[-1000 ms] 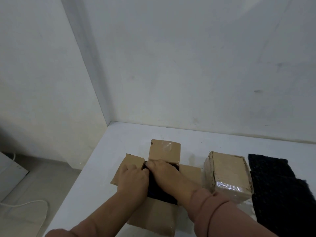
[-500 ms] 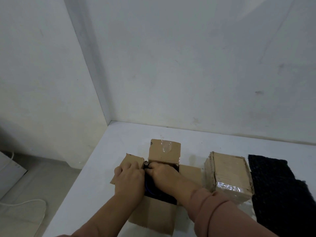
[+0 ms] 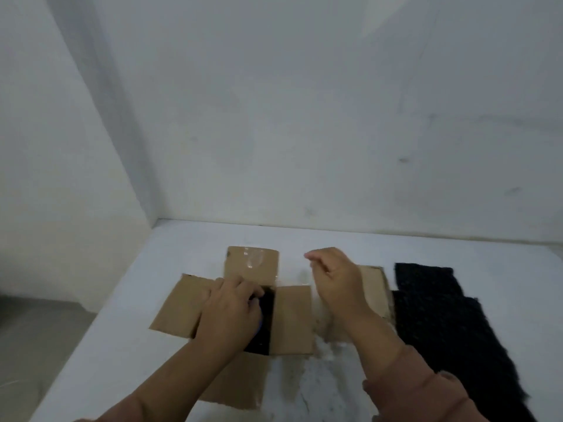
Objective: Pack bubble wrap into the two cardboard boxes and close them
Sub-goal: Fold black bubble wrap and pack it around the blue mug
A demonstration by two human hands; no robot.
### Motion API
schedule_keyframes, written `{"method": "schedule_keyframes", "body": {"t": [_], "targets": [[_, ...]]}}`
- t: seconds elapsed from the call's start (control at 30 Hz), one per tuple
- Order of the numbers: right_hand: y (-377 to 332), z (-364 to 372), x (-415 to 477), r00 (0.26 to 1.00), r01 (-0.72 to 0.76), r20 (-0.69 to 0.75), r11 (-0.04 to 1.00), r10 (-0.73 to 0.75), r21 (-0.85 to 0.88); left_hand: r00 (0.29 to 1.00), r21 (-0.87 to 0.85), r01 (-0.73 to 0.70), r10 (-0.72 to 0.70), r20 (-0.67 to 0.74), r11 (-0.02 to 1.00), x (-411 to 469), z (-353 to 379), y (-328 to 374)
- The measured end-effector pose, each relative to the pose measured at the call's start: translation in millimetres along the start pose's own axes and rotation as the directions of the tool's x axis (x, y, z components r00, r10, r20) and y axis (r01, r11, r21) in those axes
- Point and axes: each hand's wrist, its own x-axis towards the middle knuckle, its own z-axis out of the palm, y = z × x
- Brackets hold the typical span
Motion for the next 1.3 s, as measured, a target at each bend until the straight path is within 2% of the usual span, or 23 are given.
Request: {"method": "schedule_keyframes", "body": {"t": [0.07,0.13,0.23,0.3,0.33,0.4,0.43,0.47,0.53,0.63,0.7,0.77,0.83,0.93,1.03,1.13,1.2,1.27,1.3], "targets": [[22.5,-41.4,-10.5,0.977,-0.158,-0.139,0.987,0.159,0.018,0.996,-0.169,-0.085,0.089,0.018,0.982,-0.9,11.8,41.8],[53.2,-84.9,-28.0,0.919,-0.352,-0.193,0.936,0.344,-0.008,0.976,-0.31,-0.171,0.203,0.075,0.935,-6.5,32.2,85.9],[101.1,-131.8,-60.7,0.797,-0.603,-0.1,0.775,0.596,-0.19,0.92,-0.506,-0.146,0.305,0.246,0.85,-23.3,62.5,137.8],[131.9,-160.3,-86.4,0.715,-0.66,-0.037,0.655,0.699,-0.367,0.834,-0.574,0.034,0.294,0.467,0.818,-32.7,90.6,171.6],[143.1,-170.6,-98.4,0.678,-0.661,0.002,0.61,0.735,-0.437,0.757,-0.566,0.178,0.256,0.601,0.805,-35.4,104.9,184.6],[159.3,-184.1,-119.6,0.622,-0.613,0.099,0.562,0.777,-0.556,0.55,-0.441,0.481,0.13,0.825,0.758,-36.5,126.1,206.7],[164.5,-187.4,-128.0,0.602,-0.575,0.157,0.561,0.783,-0.595,0.47,-0.368,0.603,0.057,0.881,0.707,-35.2,133.5,215.1],[168.0,-189.1,-134.3,0.586,-0.54,0.213,0.573,0.782,-0.617,0.432,-0.319,0.692,-0.017,0.902,0.648,-33.5,139.8,222.2],[172.2,-188.8,-142.6,0.559,-0.497,0.294,0.597,0.775,-0.63,0.437,-0.295,0.782,-0.145,0.888,0.549,-30.2,147.3,234.6],[177.4,-189.2,-147.6,0.584,-0.466,0.319,0.63,0.747,-0.621,0.44,-0.299,0.842,-0.25,0.863,0.45,-21.5,160.3,249.7],[179.4,-191.0,-148.0,0.599,-0.448,0.328,0.645,0.731,-0.619,0.441,-0.3,0.85,-0.275,0.854,0.433,-16.8,169.6,257.0],[181.3,-192.8,-147.8,0.604,-0.427,0.342,0.655,0.72,-0.624,0.482,-0.325,0.83,-0.291,0.826,0.453,-14.3,179.1,261.7],[182.9,-193.8,-147.4,0.605,-0.413,0.354,0.661,0.714,-0.627,0.489,-0.339,0.838,-0.311,0.815,0.429,-14.6,188.7,264.2],[185.5,-193.3,-148.5,0.614,-0.398,0.356,0.666,0.704,-0.631,0.455,-0.365,0.88,-0.323,0.83,0.303,-16.4,200.9,266.4],[187.3,-194.0,-149.7,0.628,-0.386,0.357,0.675,0.691,-0.629,0.468,-0.383,0.868,-0.266,0.843,0.316,-19.7,204.2,269.9],[189.2,-197.4,-150.6,0.641,-0.413,0.363,0.702,0.676,-0.58,0.543,-0.462,0.81,-0.166,0.823,0.361,-21.5,202.8,276.7],[192.2,-202.7,-149.0,0.679,-0.517,0.297,0.724,0.672,-0.456,0.598,-0.51,0.763,-0.135,0.79,0.398,-19.8,200.0,281.1],[196.4,-211.6,-145.3,0.701,-0.645,0.137,0.704,0.7,-0.296,0.613,-0.543,0.757,-0.107,0.783,0.365,-16.3,192.3,283.7],[197.9,-216.9,-143.1,0.682,-0.706,0.055,0.677,0.729,-0.209,0.614,-0.556,0.762,-0.1,0.783,0.332,-13.9,187.1,284.2]]}}
